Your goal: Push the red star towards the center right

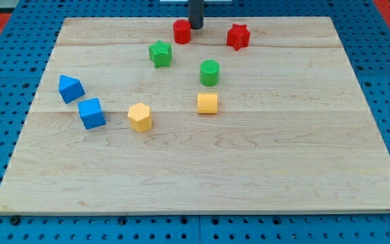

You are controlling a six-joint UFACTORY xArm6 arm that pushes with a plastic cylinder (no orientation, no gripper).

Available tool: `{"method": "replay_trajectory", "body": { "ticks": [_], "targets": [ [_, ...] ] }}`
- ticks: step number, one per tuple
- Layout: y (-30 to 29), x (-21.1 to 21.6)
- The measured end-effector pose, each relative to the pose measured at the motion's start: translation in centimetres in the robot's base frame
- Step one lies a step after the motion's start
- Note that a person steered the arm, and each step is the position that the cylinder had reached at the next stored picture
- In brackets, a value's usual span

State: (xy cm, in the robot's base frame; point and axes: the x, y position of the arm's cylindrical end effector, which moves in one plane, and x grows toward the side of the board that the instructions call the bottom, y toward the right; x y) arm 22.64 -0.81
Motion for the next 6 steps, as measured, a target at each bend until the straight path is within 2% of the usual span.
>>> {"method": "replay_trajectory", "body": {
  "ticks": [1, 2, 4, 5, 6],
  "targets": [
    [4.9, 1.4],
    [15.5, 1.4],
    [21.6, 4.0],
    [21.3, 3.3],
    [27.5, 2.7]
  ]
}}
